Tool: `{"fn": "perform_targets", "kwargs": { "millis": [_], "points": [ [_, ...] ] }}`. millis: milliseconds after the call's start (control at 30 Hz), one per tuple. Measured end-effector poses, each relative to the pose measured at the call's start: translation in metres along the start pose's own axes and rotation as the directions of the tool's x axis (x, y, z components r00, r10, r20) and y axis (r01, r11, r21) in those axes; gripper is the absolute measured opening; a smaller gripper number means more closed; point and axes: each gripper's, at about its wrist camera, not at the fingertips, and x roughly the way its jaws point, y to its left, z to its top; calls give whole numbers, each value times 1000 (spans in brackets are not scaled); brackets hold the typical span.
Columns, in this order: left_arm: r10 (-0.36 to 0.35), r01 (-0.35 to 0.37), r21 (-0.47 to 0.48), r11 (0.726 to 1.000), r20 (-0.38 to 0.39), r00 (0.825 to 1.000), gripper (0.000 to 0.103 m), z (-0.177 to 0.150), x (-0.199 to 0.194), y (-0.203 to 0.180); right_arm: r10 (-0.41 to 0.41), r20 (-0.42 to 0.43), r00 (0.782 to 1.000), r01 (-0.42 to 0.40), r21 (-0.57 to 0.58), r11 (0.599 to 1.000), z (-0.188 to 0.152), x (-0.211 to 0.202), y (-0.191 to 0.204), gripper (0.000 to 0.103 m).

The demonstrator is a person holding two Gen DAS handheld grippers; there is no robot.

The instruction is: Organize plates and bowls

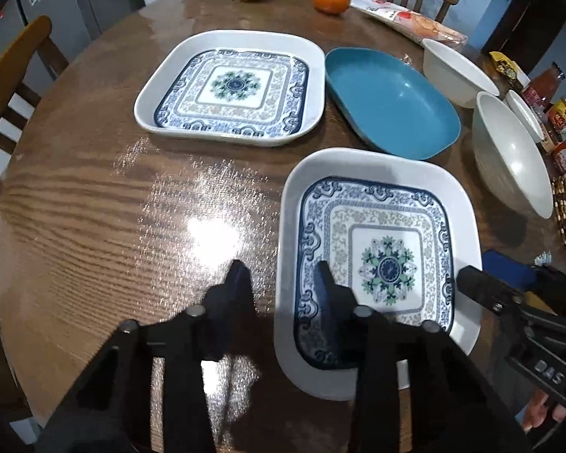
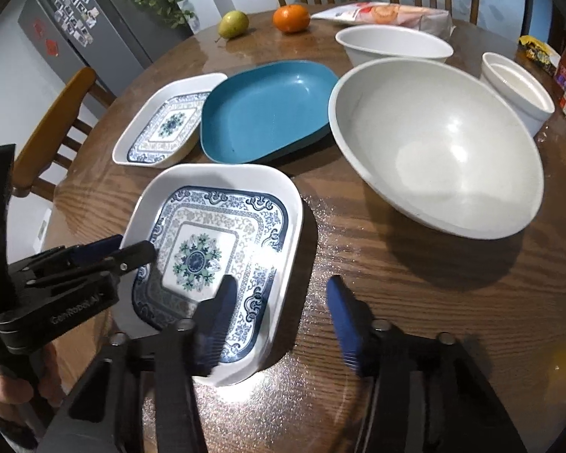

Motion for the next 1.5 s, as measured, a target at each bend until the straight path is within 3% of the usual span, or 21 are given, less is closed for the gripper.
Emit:
{"fn": "perform_targets", "kwargs": {
  "millis": [133,300,467,700,900,1000,1067,1100,1133,1200,1400,1500],
  "points": [
    [-20,19,23,1000,8,1000,18,1,0,-4,32,-24,999,-32,-5,999,2,7,-1,17],
    [-38,38,12,999,14,999,11,2,2,1,34,-25,999,-34,-11,999,5,9,-1,9],
    [-12,12,-19,1000,29,999,9,-9,-12,15,89,-53,995,-89,-10,996,0,6,5,9],
    [54,-50,-93,994,38,998,9,-23,-32,53,175,-78,981,-182,-95,979,-1,6,47,11],
    [86,-82,-128,988,32,996,9,-17,-21,69,154,-96,983,-166,-140,976,3,24,68,11],
    [94,-89,-148,985,30,995,11,-18,-19,78,146,-119,982,-162,-139,977,4,33,73,21],
    [105,-98,-160,982,32,994,22,-19,-20,82,156,-111,982,-171,-144,975,3,29,75,29],
    [117,-109,-165,980,38,992,34,-20,-23,84,149,-96,984,-163,-155,974,3,25,76,34],
    [130,-120,-171,978,49,990,46,-21,-26,87,148,-77,986,-159,-158,975,3,21,74,34],
    [146,-131,-183,974,72,987,57,-20,-34,93,154,-54,987,-160,-148,976,7,13,69,35],
    [152,-125,-191,974,135,979,73,-2,-53,99,224,0,975,-224,-55,973,30,-7,49,35],
    [144,-116,-171,978,164,976,75,10,-60,99,244,10,970,-244,-31,969,42,-9,52,35]
  ]
}}
